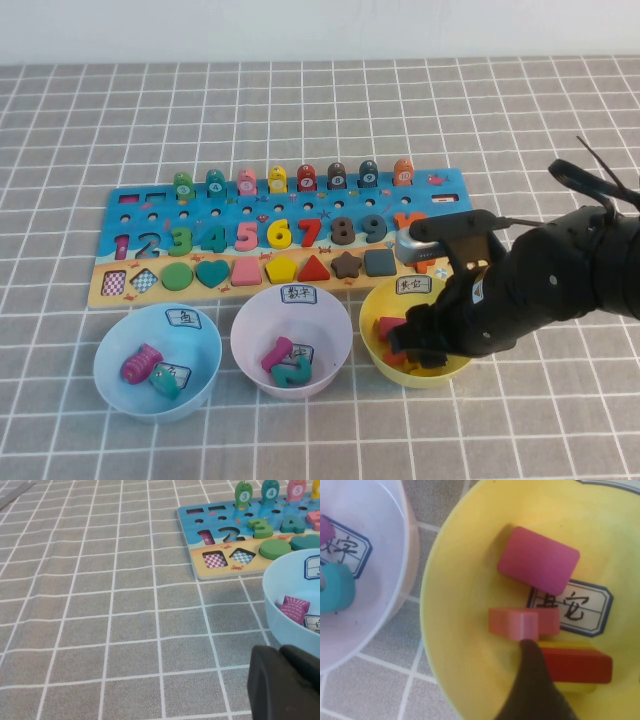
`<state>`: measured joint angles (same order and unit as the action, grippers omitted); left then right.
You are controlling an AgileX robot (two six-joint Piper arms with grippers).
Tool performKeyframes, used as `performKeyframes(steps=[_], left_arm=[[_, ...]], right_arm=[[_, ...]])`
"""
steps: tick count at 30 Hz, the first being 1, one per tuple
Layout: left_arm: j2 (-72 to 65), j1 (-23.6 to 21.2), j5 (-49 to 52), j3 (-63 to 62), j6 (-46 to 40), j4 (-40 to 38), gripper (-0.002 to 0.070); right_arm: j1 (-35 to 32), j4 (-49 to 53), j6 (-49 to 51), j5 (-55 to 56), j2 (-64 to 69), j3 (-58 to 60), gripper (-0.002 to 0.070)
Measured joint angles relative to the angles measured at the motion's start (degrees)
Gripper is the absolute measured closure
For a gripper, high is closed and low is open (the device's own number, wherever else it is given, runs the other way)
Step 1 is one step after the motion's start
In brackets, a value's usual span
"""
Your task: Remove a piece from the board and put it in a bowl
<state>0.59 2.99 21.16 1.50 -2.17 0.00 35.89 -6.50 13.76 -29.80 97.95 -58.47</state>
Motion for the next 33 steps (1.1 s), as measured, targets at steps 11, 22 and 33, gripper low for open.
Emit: performKeyframes(steps=[11,22,33], left_arm=[[0.0,0.0,0.0,0.0,0.0,0.0,0.0679],[0.0,0.0,0.0,0.0,0.0,0.0,0.0679],[0.0,0.0,0.0,0.0,0.0,0.0,0.0679]], right_arm=[[0.0,0.19,0.0,-0.7,-0.34,-1.18,0.0331],[0.0,0.19,0.0,-2.57,-0.58,-1.78,0.0454],[0.0,-0.01,-0.1,-8.24,-9.02,-1.78,0.0602]])
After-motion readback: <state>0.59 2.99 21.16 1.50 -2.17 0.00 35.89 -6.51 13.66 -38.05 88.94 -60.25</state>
